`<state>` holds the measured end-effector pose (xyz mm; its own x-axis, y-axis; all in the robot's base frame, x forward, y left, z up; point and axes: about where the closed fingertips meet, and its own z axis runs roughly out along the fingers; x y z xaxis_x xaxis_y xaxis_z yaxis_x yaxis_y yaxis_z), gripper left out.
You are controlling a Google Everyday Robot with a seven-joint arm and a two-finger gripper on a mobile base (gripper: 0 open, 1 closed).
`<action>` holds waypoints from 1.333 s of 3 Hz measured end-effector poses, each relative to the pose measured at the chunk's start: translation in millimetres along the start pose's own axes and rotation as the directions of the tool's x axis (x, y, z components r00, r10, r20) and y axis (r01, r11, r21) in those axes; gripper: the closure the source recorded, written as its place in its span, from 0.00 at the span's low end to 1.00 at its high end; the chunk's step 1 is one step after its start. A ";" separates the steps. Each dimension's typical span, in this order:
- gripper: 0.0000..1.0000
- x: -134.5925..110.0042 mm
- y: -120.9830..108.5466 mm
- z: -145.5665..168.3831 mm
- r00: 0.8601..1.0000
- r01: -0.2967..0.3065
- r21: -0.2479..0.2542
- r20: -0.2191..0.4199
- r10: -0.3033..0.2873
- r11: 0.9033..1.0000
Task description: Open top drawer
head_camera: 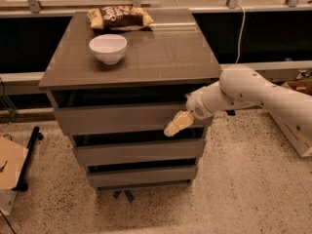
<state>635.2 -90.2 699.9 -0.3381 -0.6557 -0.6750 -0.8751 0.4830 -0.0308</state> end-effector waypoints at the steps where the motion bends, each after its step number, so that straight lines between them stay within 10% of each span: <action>1: 0.16 11.5 -10.0 21.9 1.000 -0.022 -0.042 -0.015 0.022 0.999; 4: 0.93 7.0 -10.9 18.0 1.000 -0.024 -0.056 -0.020 0.023 0.998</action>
Offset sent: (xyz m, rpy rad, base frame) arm -0.0015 -0.0026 -0.0455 0.0067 0.1073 0.0765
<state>648.6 -89.6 682.3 -0.3651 -0.6556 -0.6610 -0.8847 0.4654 0.0272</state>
